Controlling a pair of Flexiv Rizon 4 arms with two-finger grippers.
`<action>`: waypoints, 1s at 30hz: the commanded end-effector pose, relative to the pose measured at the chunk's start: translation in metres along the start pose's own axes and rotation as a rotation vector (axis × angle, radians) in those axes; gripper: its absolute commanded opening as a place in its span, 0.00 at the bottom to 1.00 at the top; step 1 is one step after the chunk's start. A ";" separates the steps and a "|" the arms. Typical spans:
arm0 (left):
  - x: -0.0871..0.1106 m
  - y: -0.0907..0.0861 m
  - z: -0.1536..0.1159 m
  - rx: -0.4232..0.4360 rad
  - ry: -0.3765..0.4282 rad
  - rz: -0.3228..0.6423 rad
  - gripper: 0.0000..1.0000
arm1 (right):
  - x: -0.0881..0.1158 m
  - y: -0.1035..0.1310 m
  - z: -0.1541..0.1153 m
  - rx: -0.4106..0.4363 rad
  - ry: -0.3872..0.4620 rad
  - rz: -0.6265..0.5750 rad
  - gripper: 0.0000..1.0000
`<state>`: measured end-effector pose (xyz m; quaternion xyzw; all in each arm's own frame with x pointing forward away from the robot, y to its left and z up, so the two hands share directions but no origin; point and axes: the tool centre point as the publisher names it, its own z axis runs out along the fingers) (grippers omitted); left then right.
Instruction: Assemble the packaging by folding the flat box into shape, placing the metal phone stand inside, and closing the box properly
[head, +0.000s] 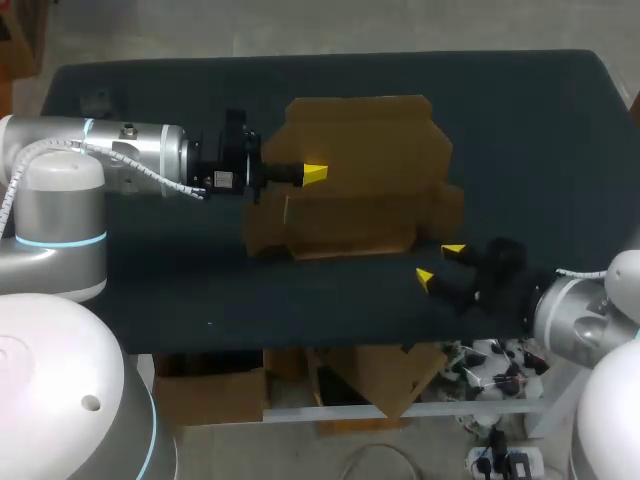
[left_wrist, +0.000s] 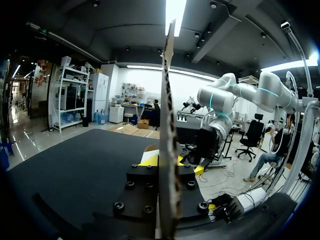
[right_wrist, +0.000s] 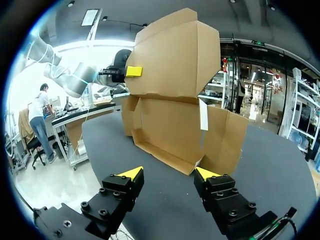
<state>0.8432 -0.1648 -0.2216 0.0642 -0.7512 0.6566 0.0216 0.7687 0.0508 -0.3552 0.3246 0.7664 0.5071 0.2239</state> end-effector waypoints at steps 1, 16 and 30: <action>-0.001 0.004 0.000 0.000 0.002 -0.001 0.00 | 0.004 0.001 0.005 0.001 -0.033 -0.003 0.65; -0.001 0.004 0.000 0.000 0.002 -0.001 0.00 | 0.014 0.006 0.009 -0.007 -0.049 -0.016 0.23; -0.001 0.004 0.000 0.000 0.002 -0.001 0.00 | 0.010 -0.003 -0.021 -0.024 -0.017 -0.022 0.69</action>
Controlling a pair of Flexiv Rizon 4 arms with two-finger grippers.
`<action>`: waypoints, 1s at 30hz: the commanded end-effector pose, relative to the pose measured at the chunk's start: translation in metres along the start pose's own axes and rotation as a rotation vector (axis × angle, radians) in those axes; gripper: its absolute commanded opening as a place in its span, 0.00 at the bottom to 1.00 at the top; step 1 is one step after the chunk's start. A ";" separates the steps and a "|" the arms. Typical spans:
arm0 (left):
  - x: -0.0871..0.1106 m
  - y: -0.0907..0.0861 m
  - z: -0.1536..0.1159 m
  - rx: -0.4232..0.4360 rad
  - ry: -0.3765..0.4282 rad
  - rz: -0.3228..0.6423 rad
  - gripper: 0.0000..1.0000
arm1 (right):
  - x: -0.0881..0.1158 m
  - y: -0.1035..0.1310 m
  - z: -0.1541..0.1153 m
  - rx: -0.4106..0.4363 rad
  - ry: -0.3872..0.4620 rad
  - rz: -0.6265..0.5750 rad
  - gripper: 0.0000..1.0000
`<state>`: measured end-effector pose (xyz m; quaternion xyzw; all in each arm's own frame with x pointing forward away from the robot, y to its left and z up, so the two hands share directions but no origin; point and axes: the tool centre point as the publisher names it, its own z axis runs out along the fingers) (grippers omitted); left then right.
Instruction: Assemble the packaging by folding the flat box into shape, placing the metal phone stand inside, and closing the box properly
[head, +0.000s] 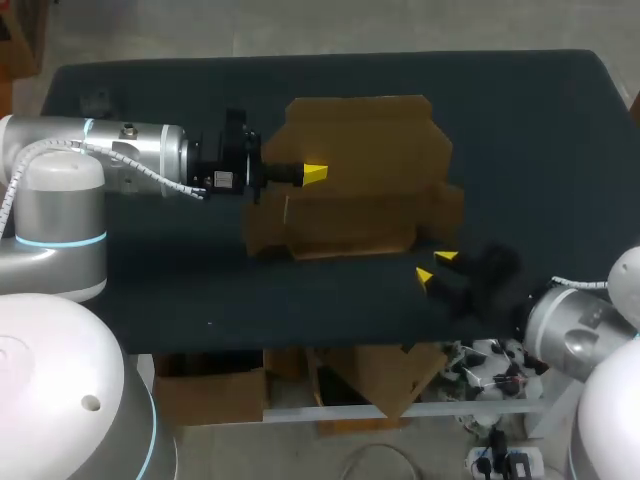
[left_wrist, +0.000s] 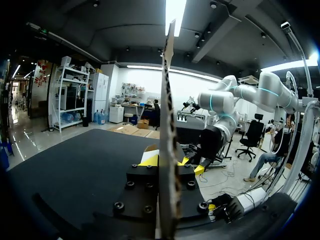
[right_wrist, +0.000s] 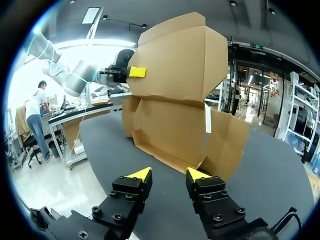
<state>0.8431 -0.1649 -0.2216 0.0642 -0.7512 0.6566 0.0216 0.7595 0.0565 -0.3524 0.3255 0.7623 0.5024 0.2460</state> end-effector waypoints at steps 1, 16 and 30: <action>-0.001 0.004 0.000 0.000 0.002 -0.001 0.00 | -0.001 -0.005 -0.019 -0.013 0.025 -0.001 0.72; -0.001 0.004 0.000 0.000 0.002 -0.001 0.00 | -0.008 -0.015 -0.046 -0.013 0.025 -0.010 1.00; -0.001 0.004 0.000 0.000 0.002 -0.001 0.00 | -0.016 -0.020 -0.053 -0.004 0.064 -0.005 1.00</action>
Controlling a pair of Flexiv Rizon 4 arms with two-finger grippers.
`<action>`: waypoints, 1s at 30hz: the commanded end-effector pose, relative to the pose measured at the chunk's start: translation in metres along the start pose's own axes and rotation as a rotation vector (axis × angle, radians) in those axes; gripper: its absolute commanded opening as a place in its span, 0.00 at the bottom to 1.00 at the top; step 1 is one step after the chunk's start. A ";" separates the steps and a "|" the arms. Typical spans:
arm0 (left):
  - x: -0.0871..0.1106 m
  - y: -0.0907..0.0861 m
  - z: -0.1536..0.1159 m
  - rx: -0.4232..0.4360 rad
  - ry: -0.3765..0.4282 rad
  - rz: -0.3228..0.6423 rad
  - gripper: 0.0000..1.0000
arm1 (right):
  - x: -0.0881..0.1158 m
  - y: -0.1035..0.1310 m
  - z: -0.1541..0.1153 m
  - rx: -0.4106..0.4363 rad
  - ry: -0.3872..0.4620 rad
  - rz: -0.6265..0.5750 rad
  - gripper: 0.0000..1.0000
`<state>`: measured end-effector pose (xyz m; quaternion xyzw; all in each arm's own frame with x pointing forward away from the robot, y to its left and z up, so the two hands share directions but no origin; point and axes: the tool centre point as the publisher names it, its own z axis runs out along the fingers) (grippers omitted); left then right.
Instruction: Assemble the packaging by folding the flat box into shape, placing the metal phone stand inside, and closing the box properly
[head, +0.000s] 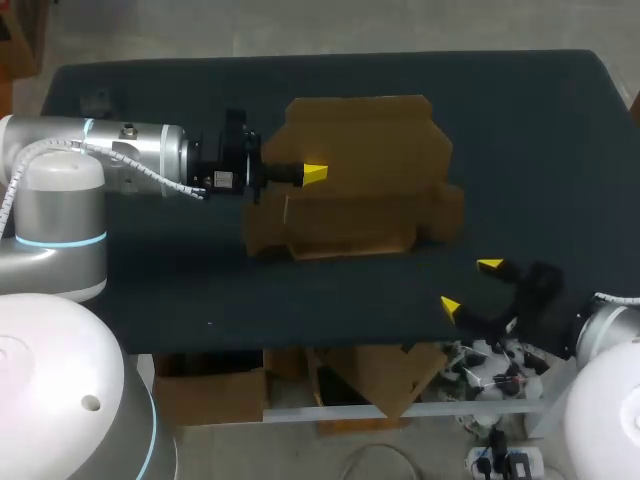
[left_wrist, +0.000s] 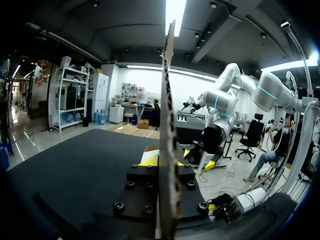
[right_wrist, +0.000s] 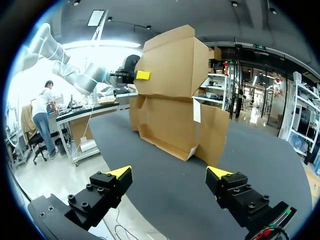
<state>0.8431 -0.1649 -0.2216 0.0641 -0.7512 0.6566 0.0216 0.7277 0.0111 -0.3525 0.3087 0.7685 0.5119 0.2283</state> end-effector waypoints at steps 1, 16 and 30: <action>-0.001 0.004 0.000 0.000 0.001 -0.001 0.00 | -0.004 0.000 -0.003 0.002 0.011 0.003 1.00; -0.001 0.004 0.000 0.000 0.001 -0.001 0.00 | -0.011 -0.001 -0.003 0.001 0.019 0.011 1.00; 0.001 0.004 0.002 -0.007 0.019 -0.011 0.00 | -0.011 -0.001 -0.003 0.001 0.019 0.011 1.00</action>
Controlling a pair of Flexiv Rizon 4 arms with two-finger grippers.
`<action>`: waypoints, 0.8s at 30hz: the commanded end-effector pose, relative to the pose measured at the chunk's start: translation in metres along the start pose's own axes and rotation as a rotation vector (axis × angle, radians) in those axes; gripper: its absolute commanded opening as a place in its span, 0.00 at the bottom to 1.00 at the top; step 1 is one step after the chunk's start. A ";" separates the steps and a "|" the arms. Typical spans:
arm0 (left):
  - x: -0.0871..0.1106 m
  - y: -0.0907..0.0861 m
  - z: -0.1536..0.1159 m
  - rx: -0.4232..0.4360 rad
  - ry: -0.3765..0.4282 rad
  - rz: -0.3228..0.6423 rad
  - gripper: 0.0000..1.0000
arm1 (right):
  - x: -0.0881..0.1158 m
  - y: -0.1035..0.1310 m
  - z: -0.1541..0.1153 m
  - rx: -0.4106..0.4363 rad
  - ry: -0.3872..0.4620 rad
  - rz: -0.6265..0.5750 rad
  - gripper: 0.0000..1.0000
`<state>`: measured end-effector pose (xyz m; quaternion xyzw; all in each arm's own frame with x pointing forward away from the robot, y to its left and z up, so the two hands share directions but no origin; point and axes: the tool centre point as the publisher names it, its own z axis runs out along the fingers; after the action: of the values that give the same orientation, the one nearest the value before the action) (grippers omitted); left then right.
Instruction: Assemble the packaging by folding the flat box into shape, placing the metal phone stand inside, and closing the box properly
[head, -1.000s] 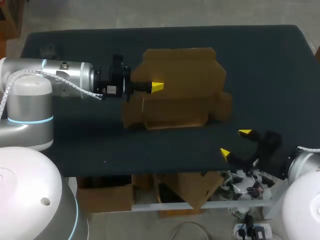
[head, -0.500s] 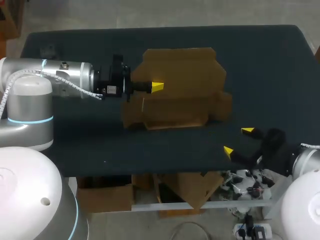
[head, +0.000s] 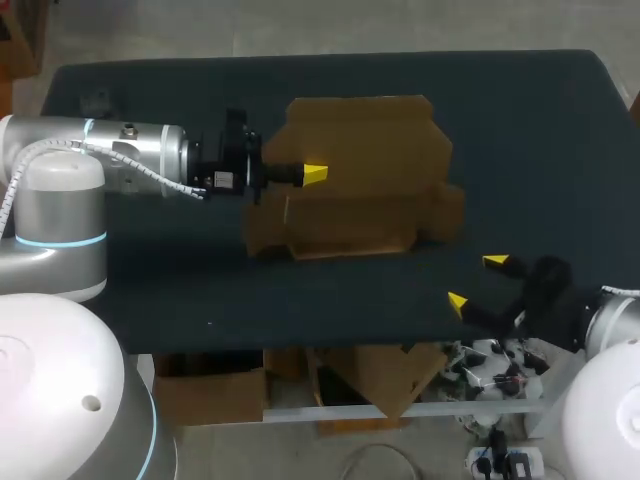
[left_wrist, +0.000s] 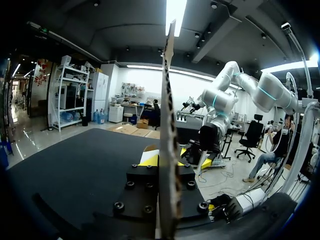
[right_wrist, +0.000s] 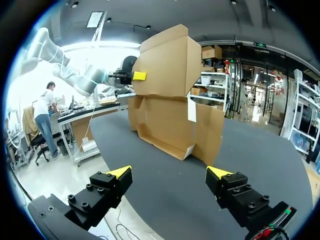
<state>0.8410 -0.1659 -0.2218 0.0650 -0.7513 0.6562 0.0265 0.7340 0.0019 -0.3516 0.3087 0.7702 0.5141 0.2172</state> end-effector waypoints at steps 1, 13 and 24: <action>0.000 0.004 0.001 -0.007 0.017 -0.004 0.00 | 0.000 -0.001 0.000 -0.004 0.000 0.000 1.00; 0.009 0.008 -0.001 -0.006 0.044 0.001 0.00 | 0.000 -0.001 0.000 -0.004 0.000 0.000 1.00; 0.012 0.013 0.000 -0.006 0.068 0.018 0.00 | 0.000 -0.001 0.000 -0.004 0.000 0.000 1.00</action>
<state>0.8261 -0.1651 -0.2267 0.0386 -0.7532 0.6552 0.0431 0.7339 0.0018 -0.3515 0.3087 0.7701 0.5143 0.2172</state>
